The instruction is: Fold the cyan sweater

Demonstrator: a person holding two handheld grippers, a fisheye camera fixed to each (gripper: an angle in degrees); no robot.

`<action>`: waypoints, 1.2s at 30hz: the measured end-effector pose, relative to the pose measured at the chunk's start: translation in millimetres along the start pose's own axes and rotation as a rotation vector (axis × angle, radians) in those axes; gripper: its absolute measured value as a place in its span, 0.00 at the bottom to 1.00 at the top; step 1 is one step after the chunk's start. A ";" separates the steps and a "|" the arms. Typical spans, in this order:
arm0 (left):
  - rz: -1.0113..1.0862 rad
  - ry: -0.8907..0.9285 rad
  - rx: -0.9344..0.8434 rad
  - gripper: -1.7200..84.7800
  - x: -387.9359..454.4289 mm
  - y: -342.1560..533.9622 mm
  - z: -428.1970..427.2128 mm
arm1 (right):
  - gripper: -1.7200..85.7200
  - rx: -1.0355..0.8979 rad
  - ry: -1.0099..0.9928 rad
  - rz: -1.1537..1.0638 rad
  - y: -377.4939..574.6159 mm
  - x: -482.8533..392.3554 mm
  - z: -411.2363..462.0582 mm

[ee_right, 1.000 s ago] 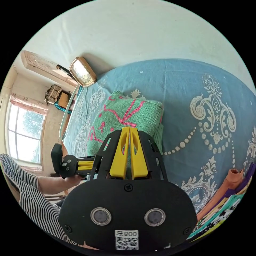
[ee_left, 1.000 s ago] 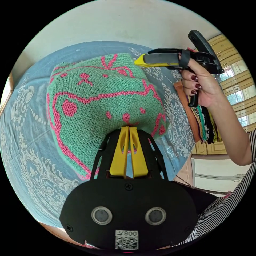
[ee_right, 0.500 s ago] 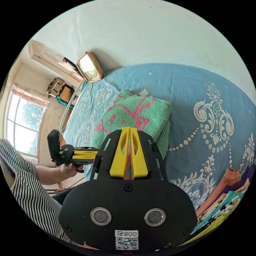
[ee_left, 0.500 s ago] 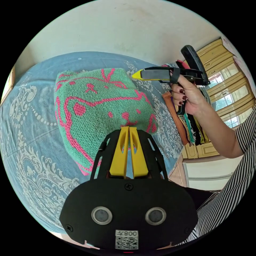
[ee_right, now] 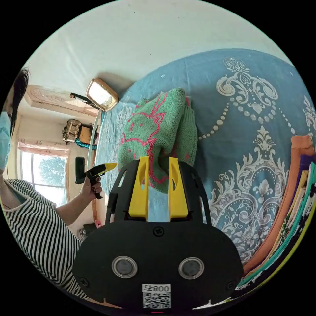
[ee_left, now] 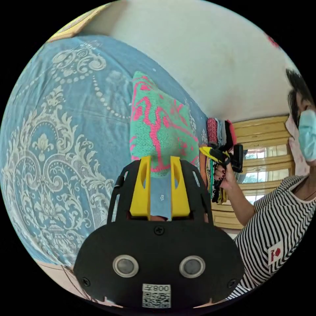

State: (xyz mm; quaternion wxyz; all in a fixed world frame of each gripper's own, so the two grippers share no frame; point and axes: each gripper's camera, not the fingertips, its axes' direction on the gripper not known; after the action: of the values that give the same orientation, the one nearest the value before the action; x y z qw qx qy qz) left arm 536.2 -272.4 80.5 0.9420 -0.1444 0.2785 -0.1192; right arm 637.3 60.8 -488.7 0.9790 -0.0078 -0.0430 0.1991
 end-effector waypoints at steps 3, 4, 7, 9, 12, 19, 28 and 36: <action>-0.127 0.138 0.021 0.17 -57.0 2.9 -14.4 | 0.16 -0.014 -0.071 0.118 23.7 34.4 2.3; -0.155 0.162 0.014 0.19 -73.6 2.0 -14.4 | 0.17 -0.016 -0.096 0.151 31.0 46.3 4.7; -0.178 0.238 -0.028 0.21 -106.1 -2.6 -7.2 | 0.18 -0.021 -0.155 0.219 44.0 74.0 12.8; -0.190 0.303 -0.056 0.22 -123.1 -3.7 -0.9 | 0.19 -0.019 -0.192 0.236 48.7 86.1 16.1; -0.221 0.413 -0.087 0.24 -148.0 -1.6 8.8 | 0.20 -0.047 -0.190 0.239 54.3 101.4 24.7; -0.222 0.536 -0.129 0.26 -182.7 -0.2 13.2 | 0.19 -0.072 -0.287 0.281 60.1 141.6 53.6; -0.224 0.597 -0.180 0.24 -208.6 -5.9 11.7 | 0.17 -0.065 -0.394 0.349 67.3 175.5 61.1; -0.285 0.667 -0.151 0.24 -219.5 0.1 6.6 | 0.17 -0.085 -0.460 0.380 73.9 193.3 55.2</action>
State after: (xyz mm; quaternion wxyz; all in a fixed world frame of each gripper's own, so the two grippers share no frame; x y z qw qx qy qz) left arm 360.7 -204.0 193.4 0.7603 -0.2038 0.5552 -0.2687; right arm 781.0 204.2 -420.4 0.8874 -0.0112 -0.2699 0.3735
